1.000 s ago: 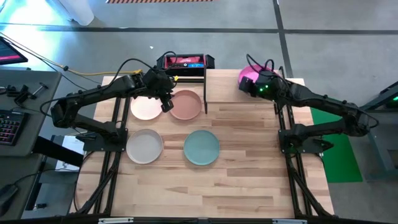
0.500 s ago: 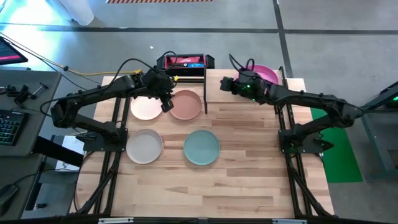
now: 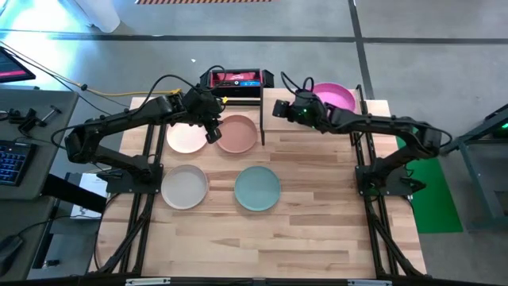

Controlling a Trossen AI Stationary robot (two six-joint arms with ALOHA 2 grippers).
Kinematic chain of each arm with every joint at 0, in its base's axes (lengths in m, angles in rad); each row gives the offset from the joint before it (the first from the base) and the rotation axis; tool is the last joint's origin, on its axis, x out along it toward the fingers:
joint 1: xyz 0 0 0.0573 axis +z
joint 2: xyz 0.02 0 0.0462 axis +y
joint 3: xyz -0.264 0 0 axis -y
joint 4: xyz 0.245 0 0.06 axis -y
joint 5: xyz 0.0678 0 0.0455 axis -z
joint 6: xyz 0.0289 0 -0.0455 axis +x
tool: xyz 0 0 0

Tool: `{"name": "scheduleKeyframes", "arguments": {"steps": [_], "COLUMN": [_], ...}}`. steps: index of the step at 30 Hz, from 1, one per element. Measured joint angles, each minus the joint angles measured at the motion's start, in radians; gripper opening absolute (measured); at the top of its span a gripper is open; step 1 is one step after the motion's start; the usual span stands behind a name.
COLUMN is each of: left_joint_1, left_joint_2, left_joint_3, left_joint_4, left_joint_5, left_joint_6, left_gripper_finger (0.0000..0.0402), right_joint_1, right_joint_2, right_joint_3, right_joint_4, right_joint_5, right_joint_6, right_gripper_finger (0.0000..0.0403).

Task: Place and stack plates onto a shelf
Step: Stack the pink plate on top of the blue plate on the shelf

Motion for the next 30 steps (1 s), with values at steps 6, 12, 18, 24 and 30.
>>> {"name": "scheduleKeyframes", "arguments": {"steps": [6,12,18,24,30], "left_joint_1": [0.000,0.000,0.000,0.000,0.000], "left_joint_2": [0.000,0.000,0.000,0.000,0.000], "left_joint_3": [0.000,0.000,0.000,0.000,0.000], "left_joint_4": [0.000,0.000,0.000,0.000,0.000], "left_joint_5": [0.000,0.000,0.000,0.000,0.000], "left_joint_6": [0.000,0.000,-0.007,-0.008,-0.008], "left_gripper_finger": [0.0097,0.0097,0.0097,0.0097,0.0097], "right_joint_1": [-0.015,-0.020,-0.020,-0.019,-0.020], "right_joint_2": [0.007,0.003,0.003,0.003,0.003], "right_joint_3": [0.000,0.000,0.000,0.000,0.000], "right_joint_4": [0.006,-0.008,-0.020,-0.056,-0.094], "right_joint_5": [-0.014,-0.007,0.008,0.009,0.017], "right_joint_6": [-0.003,-0.008,-0.008,0.003,0.011], "right_gripper_finger": [0.0036,0.0036,0.0036,0.0036,0.0036]}}
